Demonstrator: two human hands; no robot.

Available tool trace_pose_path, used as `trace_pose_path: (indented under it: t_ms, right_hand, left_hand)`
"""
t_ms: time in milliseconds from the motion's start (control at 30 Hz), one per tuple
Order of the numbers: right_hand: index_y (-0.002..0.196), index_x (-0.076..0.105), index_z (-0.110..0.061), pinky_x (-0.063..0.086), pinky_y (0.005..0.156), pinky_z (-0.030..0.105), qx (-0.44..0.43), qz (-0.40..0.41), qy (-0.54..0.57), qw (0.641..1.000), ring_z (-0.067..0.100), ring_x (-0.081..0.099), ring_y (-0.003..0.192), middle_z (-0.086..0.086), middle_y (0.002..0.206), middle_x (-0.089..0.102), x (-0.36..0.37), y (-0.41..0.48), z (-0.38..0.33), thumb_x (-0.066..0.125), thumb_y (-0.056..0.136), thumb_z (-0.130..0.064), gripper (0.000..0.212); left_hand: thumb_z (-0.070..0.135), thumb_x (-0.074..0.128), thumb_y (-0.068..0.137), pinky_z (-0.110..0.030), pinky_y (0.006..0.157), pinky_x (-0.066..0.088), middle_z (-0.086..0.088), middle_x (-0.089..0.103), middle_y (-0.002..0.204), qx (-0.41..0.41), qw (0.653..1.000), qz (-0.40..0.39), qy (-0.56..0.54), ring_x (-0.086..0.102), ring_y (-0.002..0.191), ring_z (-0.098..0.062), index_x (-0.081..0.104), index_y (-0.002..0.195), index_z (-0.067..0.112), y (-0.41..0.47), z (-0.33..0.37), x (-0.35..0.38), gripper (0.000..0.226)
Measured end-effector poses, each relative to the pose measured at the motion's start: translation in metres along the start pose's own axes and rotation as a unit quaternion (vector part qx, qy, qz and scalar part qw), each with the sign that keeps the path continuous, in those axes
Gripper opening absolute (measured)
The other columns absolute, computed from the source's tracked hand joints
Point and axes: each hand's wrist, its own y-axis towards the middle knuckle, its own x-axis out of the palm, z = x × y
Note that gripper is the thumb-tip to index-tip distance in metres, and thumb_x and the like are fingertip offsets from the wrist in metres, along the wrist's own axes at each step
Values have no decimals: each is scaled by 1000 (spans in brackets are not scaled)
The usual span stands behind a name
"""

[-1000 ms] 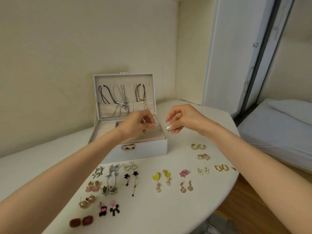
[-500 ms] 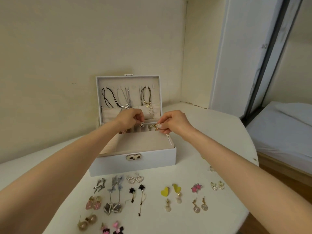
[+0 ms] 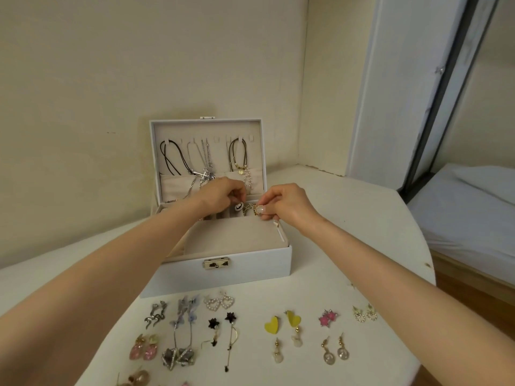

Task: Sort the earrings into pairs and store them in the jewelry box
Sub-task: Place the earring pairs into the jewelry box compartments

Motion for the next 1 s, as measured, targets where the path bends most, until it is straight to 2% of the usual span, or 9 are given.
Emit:
trace_pose_path:
  t_ms: [100, 200, 300, 467, 567, 667, 800, 900, 1000]
  right_hand:
    - [67, 62, -7, 40, 41, 9, -3, -4, 2, 1000, 2, 58, 40, 11, 64, 62, 2, 1, 0, 66, 75, 13, 21]
    - [67, 64, -8, 47, 49, 11, -7, -4, -6, 1000, 3, 60, 43, 7, 62, 63, 3, 2, 1, 68, 74, 11, 21]
    - [67, 65, -9, 56, 62, 19, -11, -1, -17, 1000, 10, 63, 50, 6, 63, 64, 4, 4, 2, 70, 74, 8, 20]
    - [66, 65, -13, 57, 75, 33, -12, 2, -32, 999, 14, 65, 55, 5, 64, 65, 6, 6, 1, 72, 73, 5, 21]
    - [67, 67, -13, 57, 81, 40, -12, 11, -49, 999, 20, 67, 65, 7, 67, 67, 8, 7, 1, 74, 72, 3, 18]
    - [67, 69, -15, 57, 82, 38, -11, 16, -67, 998, 19, 67, 67, 3, 67, 67, 10, 7, 1, 76, 71, 1, 18]
    - [62, 69, -20, 56, 82, 41, -12, 32, -72, 997, 26, 70, 75, 5, 69, 69, 13, 11, -3, 79, 68, -2, 21]
    - [71, 74, -16, 55, 84, 36, -18, 44, -77, 996, 22, 69, 78, 1, 70, 67, 20, 17, -9, 80, 67, -4, 14]
    - [80, 75, -12, 53, 81, 29, -18, 48, -100, 994, 16, 64, 79, 2, 78, 68, 30, 23, -11, 80, 68, -6, 14]
  left_hand:
    - [-7, 54, 79, -35, 86, 44, -6, 63, 96, 10, 998, 23, 49, 54, 98, -22, 66, 90, 12, -3, 0, 5, 25]
    - [-3, 56, 80, -33, 84, 41, -6, 60, 100, 7, 996, 50, 70, 51, 101, -22, 66, 93, 14, -6, 0, 10, 23]
    - [-2, 57, 79, -30, 80, 41, -4, 64, 100, 10, 995, 62, 71, 55, 100, -22, 66, 93, 14, -9, -2, 11, 24]
    - [20, 61, 86, -33, 84, 42, -2, 66, 102, 23, 994, 64, 84, 53, 101, -22, 68, 95, 17, -13, 1, 9, 12]
    - [22, 63, 84, -32, 84, 38, -1, 65, 102, 22, 992, 66, 106, 52, 103, -21, 67, 97, 19, -13, 2, 7, 14]
    - [20, 63, 83, -33, 85, 40, -1, 65, 102, 13, 990, 64, 122, 52, 103, -22, 66, 98, 19, -12, 2, 7, 15]
    - [20, 63, 83, -33, 83, 40, -2, 65, 101, 1, 991, 68, 114, 53, 102, -23, 65, 96, 18, -13, 3, 7, 13]
    - [16, 59, 85, -34, 85, 41, -3, 65, 104, -3, 992, 83, 97, 53, 104, -24, 66, 98, 17, -17, 1, 6, 15]
    - [9, 53, 86, -35, 84, 43, -5, 65, 105, -24, 988, 134, 68, 54, 104, -26, 65, 101, 15, -23, -1, 4, 21]
